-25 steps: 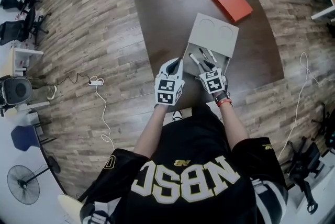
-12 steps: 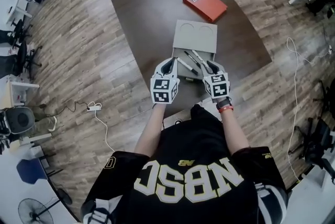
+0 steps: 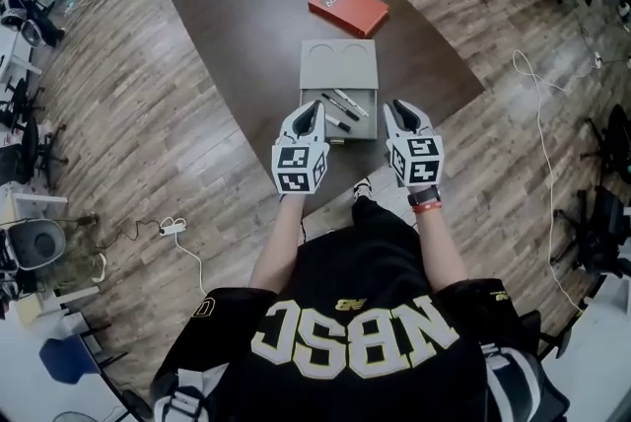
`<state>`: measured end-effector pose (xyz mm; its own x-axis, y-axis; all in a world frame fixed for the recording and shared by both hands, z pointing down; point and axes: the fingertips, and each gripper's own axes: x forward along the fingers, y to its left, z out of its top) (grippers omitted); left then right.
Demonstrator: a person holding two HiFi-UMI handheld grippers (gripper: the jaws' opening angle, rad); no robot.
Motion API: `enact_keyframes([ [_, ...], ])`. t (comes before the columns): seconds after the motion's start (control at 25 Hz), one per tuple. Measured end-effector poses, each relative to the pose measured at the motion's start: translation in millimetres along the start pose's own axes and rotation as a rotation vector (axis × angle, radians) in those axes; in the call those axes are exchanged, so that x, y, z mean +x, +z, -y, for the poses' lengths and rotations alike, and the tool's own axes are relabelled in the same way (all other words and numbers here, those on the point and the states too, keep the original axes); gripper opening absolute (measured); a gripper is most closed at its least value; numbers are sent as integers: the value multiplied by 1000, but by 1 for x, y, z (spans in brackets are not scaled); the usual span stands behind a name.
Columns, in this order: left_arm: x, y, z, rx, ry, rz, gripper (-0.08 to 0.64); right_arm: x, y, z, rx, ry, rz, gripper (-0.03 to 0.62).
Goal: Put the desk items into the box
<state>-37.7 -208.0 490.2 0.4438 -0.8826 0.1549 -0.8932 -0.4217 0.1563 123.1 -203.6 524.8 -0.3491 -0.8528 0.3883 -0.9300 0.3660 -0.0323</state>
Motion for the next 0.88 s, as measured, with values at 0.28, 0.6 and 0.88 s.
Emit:
enact_keyframes([
  [0.28,-15,31,32,35,-51,73,14,-50,22,12,26,-74,101,52],
  [0.6,-35,42,48,53,-72,112,14,-84,28,9,24,-119,162,9],
  [0.88,-41,46,50,60,-75,121,14,-88,28,4,24,-109,164,9],
])
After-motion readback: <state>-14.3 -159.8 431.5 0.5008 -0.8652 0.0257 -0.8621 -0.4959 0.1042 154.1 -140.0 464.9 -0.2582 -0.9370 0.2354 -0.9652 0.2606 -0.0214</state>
